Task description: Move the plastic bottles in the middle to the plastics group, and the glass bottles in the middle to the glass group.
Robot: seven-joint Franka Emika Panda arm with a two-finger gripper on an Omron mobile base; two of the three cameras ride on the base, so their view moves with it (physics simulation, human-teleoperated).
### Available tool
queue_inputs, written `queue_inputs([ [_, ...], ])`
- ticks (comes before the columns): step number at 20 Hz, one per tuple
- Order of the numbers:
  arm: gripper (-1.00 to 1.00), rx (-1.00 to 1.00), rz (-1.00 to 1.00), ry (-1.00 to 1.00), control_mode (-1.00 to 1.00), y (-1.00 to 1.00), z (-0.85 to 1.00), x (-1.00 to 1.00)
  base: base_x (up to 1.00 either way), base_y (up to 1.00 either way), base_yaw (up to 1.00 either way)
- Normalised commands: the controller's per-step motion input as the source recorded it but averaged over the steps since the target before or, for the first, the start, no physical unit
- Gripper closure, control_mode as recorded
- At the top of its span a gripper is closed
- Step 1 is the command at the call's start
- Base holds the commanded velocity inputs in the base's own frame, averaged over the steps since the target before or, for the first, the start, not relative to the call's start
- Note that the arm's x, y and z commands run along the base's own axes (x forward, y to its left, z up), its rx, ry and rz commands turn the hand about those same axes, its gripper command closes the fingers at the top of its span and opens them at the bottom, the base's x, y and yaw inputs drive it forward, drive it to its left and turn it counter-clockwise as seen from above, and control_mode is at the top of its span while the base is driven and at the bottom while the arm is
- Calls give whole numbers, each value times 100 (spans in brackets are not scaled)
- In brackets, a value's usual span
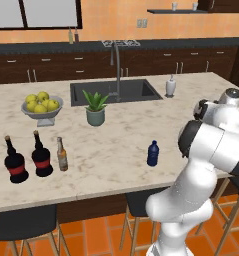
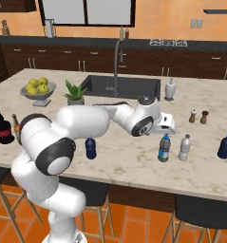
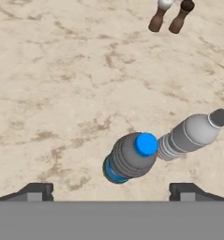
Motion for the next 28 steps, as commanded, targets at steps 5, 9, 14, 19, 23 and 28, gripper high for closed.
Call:
queue_inputs([
  [5, -100, -12, 0, 0, -100, 100, -1, 0, 0, 0, 0],
  [9, -100, -3, 0, -10, -100, 98, 18, -5, 0, 0, 0],
  [14, -100, 0, 6, -29, -100, 60, 52, -54, 0, 0, 0],
  [19, -100, 1, 10, -11, -100, 60, 76, -45, 0, 0, 0],
  [23, -100, 6, 24, 2, -100, 64, 50, -54, 0, 0, 0],
  [28, -100, 8, 25, 11, -100, 63, 49, -69, 0, 0, 0],
])
